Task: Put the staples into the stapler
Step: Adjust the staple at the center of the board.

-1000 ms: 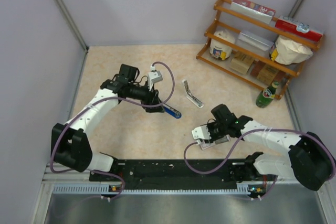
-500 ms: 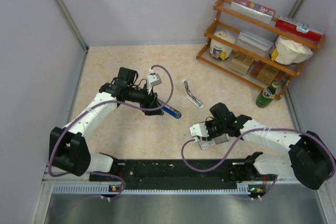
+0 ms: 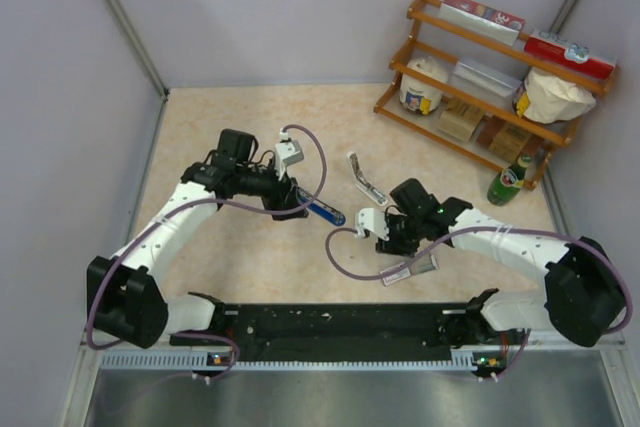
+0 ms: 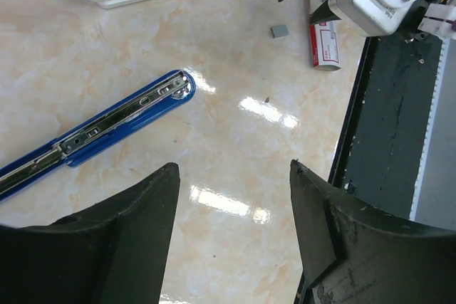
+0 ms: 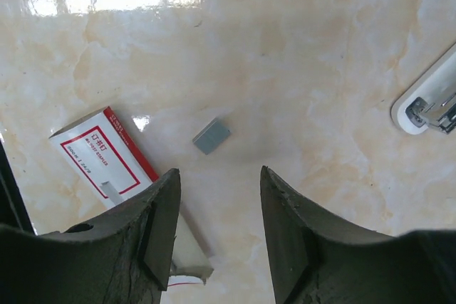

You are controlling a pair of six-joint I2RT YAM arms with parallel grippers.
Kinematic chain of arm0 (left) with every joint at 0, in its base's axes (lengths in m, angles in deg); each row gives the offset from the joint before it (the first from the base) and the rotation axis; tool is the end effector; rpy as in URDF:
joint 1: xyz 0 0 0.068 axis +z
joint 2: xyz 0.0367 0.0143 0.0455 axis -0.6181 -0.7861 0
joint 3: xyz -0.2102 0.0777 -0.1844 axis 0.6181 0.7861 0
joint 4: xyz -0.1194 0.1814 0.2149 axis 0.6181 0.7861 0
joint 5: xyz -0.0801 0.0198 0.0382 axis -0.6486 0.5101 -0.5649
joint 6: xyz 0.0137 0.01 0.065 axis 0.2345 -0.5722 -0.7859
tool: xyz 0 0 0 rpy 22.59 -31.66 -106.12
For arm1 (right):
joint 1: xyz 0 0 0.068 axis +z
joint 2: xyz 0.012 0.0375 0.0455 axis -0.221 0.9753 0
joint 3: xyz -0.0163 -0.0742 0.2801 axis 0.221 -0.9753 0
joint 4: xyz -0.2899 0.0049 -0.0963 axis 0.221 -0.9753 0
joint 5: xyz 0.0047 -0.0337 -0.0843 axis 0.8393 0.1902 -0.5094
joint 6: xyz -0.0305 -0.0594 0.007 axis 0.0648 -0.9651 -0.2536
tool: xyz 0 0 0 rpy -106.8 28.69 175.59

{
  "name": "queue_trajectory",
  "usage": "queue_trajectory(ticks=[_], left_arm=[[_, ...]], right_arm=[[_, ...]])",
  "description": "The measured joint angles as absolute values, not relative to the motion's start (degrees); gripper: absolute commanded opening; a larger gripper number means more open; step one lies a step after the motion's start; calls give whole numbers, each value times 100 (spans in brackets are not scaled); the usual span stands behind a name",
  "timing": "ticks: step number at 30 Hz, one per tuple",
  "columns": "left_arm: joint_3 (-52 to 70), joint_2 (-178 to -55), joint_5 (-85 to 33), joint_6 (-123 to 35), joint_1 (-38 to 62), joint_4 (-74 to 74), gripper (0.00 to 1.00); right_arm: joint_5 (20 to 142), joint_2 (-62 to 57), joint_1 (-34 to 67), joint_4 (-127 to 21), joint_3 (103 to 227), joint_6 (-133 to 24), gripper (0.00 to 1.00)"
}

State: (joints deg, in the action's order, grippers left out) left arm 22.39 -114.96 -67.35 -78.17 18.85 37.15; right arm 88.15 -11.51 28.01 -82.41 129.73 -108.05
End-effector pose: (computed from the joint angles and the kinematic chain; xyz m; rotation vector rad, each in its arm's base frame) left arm 0.2787 -0.1411 0.2827 1.1477 1.9636 -1.0154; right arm 0.1965 0.1883 0.1695 -1.8725 1.8350 0.3182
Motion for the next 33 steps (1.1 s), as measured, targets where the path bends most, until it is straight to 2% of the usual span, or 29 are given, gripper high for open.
queue_trajectory(ticks=[5,10,16,33], left_arm=[[2239,-11367,-6497,-7862,1913,3814,68],[2239,-11245,-6351,-7860,1935,3842,68],[2269,-11070,-6167,-7862,1939,3842,70],[2353,-10996,-5876,-7856,1939,3822,72]], right_arm=[[8754,-818,2801,-8720,13469,-10202,48],[8703,-172,2801,-9041,13867,-9623,43],[8485,541,2801,-9347,14162,-9116,43],[8201,1230,3183,-9747,14621,-8381,41]])
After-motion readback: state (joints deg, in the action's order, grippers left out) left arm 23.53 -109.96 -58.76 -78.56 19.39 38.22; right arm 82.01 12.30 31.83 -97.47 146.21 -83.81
